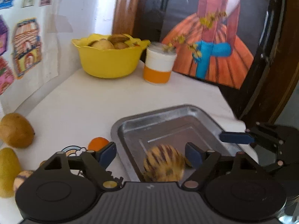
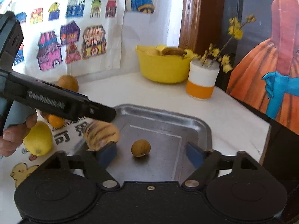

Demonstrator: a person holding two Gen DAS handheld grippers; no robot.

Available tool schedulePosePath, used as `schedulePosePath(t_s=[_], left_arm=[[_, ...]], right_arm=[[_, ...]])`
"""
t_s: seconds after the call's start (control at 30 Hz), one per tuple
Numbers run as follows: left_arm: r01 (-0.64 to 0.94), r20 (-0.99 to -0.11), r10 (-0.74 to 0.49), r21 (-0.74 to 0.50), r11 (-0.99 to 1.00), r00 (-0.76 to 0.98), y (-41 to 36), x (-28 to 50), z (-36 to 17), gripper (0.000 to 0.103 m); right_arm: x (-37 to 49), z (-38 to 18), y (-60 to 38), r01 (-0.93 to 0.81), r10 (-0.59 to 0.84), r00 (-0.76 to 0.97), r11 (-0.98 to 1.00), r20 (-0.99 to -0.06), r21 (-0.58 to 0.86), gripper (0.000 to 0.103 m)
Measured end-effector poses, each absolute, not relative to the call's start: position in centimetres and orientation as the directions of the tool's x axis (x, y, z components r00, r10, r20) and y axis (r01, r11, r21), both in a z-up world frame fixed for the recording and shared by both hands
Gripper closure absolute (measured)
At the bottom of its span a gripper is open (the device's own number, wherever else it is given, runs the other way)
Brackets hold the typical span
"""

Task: Organize fruits
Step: 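Move both open tools back toward the remaining fruits on the mat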

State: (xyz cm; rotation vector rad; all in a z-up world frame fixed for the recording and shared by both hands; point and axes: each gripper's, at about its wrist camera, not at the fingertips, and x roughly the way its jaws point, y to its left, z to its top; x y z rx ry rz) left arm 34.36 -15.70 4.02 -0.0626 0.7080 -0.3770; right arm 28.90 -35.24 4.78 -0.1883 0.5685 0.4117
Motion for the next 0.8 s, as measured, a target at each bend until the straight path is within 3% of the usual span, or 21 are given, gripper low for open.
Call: schedulePosePath(t_s=[0.1, 0.23, 0.47, 0.8], left_arm=[[0.297, -0.569, -0.374, -0.227, 0.928, 0.733, -14.4, 33.1, 5.0, 0.008], [0.270, -0.496, -0.355, -0.237, 0.933, 0.793, -12.9, 30.9, 6.7, 0.001], [0.226, -0.409, -0.309, -0.240, 0.944, 0.859, -9.9, 26.6, 8.8, 0.001], [0.136, -0.397, -0.222, -0.234, 0.963, 0.891, -4.2, 20.7, 8.8, 0.001]], right_arm=[[26.9, 6.1, -35.3, -0.416, 0.329, 0.798, 0.907, -0.506, -0.065, 0.002], [24.2, 7.8, -35.2, -0.408, 0.343, 0.822, 0.912, -0.455, -0.049, 0.001], [20.2, 9.3, -34.7, -0.400, 0.362, 0.823, 0.917, -0.437, 0.006, 0.001], [15.7, 9.2, -31.8, -0.434, 0.398, 0.794, 0.900, -0.460, 0.030, 0.001]])
